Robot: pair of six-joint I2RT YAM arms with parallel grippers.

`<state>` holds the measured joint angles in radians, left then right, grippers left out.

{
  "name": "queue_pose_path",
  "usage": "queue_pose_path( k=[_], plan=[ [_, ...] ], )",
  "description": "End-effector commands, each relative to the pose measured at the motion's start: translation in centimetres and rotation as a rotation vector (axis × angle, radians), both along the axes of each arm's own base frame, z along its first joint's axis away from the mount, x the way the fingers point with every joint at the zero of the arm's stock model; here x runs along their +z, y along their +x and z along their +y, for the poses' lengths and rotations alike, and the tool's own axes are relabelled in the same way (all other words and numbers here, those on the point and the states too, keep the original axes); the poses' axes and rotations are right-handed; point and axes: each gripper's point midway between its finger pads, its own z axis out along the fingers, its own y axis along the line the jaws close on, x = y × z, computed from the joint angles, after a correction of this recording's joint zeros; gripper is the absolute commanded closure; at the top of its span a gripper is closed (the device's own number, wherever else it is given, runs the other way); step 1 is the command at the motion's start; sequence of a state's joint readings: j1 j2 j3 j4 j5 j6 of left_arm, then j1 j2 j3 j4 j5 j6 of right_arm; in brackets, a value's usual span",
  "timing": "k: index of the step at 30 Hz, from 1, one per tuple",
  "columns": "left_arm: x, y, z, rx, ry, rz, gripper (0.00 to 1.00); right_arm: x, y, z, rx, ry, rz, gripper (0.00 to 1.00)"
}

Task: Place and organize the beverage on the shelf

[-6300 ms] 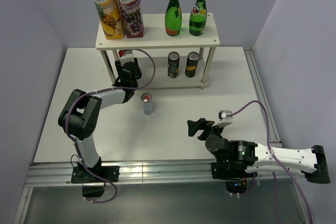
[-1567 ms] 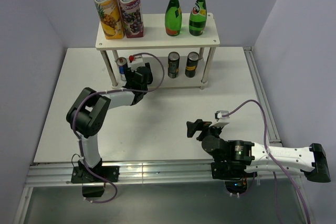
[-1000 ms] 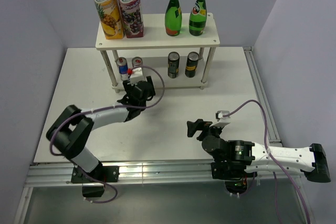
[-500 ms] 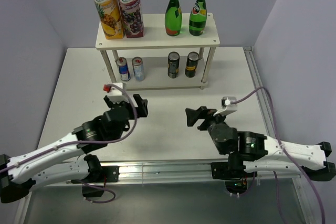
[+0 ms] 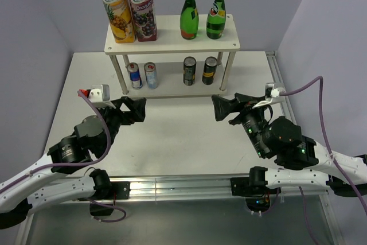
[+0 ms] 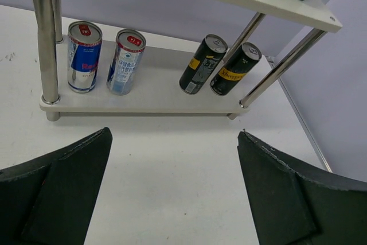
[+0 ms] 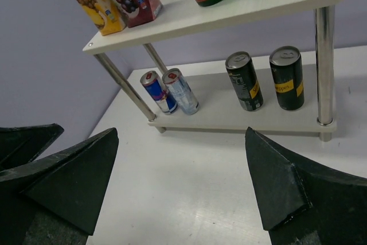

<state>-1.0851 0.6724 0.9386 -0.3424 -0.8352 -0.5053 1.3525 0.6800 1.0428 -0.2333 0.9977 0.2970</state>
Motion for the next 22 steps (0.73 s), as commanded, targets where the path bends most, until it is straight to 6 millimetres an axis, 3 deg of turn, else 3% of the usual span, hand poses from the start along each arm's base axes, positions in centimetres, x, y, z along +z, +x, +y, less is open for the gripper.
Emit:
queue_pose_path(
  k=[1, 22],
  plan=[
    [0.50, -0.22, 0.17, -0.006, 0.027, -0.012, 0.02, 0.08, -0.19, 0.00, 0.019, -0.042, -0.020, 0.02],
    [-0.23, -0.76, 0.84, 0.024, 0.029, -0.018, 0.01, -0.15, 0.31, -0.19, -0.026, -0.097, -0.029, 0.00]
  ],
)
